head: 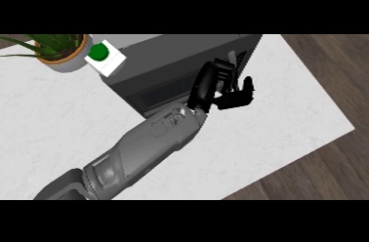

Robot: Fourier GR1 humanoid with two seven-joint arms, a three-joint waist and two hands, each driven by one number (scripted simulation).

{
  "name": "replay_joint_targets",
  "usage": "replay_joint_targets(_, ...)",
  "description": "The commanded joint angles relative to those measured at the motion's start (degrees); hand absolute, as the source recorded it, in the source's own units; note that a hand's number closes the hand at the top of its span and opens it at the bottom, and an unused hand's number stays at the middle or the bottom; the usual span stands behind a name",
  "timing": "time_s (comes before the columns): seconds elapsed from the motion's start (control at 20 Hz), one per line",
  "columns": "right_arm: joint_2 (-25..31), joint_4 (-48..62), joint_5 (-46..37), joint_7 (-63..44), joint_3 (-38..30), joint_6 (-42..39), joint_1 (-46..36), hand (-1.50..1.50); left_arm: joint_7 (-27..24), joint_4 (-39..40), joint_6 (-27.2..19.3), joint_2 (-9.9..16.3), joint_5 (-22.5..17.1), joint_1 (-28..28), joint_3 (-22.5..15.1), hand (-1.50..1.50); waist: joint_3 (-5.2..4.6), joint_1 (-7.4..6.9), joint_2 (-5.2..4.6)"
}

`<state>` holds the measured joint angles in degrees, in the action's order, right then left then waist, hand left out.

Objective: Pick up the milk, place it into the microwave and close the microwave

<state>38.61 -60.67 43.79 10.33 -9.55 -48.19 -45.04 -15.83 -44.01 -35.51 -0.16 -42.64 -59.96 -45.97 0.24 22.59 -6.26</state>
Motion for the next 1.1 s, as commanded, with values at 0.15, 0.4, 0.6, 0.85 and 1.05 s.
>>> replay_joint_targets(0.15,2.8,0.7,1.5,0.7,-2.8,-1.2,1.3,-1.5,-1.4,8.2,-2.8,2.3,-2.2,-0.9,3.3,1.5,0.06,-3.07,0.23)
replay_joint_targets(0.4,4.9,0.7,2.2,0.0,-4.1,-1.1,1.5,-1.5,-1.1,9.5,0.6,4.5,-4.5,-1.0,1.5,1.5,-0.08,-5.26,0.09)
replay_joint_targets(0.6,5.6,1.0,3.1,-0.3,-5.0,-0.9,2.4,-1.5,-2.2,10.5,1.6,5.1,-5.7,-0.6,0.4,-1.5,-0.12,-6.64,-0.04)
replay_joint_targets(0.85,6.7,0.4,4.1,-0.6,-5.8,-1.2,3.5,-1.5,-3.5,10.6,3.0,6.0,-7.9,-0.1,-0.5,-1.5,-0.2,-7.9,0.45)
replay_joint_targets(1.05,7.8,-0.2,4.9,-1.1,-6.2,-2.0,3.9,-1.5,-5.0,10.3,3.7,5.8,-10.0,0.4,-0.5,-1.5,-0.14,-8.36,0.83)
